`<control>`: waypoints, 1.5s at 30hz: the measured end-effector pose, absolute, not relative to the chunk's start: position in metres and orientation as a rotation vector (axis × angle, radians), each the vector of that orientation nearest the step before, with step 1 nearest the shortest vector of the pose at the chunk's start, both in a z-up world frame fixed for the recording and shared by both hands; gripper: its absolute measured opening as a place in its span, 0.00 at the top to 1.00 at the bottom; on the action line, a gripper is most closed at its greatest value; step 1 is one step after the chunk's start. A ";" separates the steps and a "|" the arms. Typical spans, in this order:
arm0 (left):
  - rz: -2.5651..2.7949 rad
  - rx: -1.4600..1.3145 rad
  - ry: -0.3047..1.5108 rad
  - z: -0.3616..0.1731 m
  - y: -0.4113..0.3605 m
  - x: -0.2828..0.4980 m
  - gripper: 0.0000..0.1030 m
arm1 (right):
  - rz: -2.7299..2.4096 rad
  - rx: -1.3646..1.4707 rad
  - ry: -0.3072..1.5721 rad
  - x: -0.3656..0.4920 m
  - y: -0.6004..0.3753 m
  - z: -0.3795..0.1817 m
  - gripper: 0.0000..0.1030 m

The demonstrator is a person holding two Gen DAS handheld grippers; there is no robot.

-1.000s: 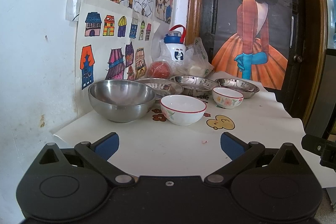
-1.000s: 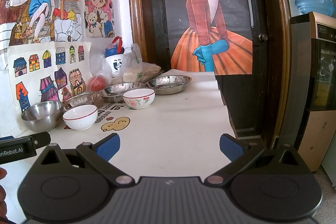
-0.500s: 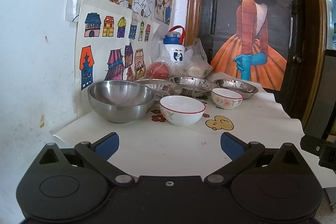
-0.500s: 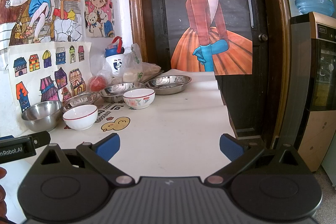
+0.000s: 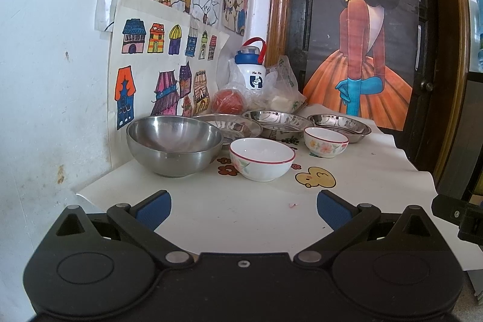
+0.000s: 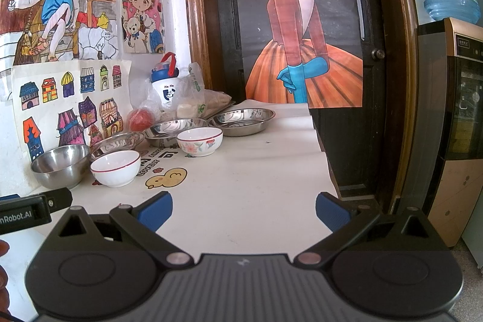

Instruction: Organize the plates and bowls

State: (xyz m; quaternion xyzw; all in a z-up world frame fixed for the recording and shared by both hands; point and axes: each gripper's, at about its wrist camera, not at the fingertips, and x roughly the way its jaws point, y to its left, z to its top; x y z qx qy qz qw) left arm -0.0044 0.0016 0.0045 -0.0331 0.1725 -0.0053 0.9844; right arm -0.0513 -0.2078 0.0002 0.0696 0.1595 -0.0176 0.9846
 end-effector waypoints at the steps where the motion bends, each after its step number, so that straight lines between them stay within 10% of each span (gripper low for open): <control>1: -0.011 -0.067 0.347 0.004 0.002 -0.004 0.01 | -0.035 0.140 0.321 -0.051 -0.208 0.000 0.00; 45: -0.122 0.013 0.388 0.069 -0.013 0.074 0.01 | 0.173 0.039 0.375 0.037 -0.238 0.029 0.00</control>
